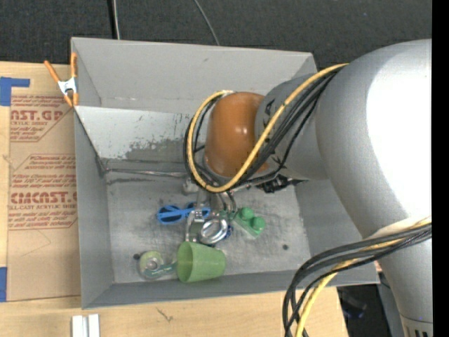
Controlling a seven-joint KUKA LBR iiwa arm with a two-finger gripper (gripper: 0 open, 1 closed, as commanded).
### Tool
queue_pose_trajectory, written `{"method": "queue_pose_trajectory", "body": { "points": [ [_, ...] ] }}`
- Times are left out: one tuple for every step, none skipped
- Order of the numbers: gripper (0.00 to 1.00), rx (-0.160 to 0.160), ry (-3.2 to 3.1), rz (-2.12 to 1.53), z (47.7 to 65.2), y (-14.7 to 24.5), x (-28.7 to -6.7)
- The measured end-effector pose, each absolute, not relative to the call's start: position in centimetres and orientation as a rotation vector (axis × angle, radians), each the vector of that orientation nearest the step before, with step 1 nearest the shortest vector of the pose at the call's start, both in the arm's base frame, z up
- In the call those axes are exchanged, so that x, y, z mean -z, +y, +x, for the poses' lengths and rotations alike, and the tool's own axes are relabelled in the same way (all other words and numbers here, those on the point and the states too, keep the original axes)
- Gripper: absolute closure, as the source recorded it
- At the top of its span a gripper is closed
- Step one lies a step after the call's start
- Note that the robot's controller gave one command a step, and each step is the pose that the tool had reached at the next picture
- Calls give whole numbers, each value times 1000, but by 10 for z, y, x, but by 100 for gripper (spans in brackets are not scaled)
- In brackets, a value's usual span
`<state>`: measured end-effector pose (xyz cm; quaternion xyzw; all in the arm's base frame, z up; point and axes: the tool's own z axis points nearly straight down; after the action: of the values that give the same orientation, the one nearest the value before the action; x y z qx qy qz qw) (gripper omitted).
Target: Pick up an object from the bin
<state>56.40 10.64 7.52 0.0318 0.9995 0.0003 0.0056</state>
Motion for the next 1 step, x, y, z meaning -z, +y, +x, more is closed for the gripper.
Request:
{"method": "queue_pose_trajectory", "body": {
  "points": [
    [0, -2, 3134, 99, 566, 107, -78]
  ]
}}
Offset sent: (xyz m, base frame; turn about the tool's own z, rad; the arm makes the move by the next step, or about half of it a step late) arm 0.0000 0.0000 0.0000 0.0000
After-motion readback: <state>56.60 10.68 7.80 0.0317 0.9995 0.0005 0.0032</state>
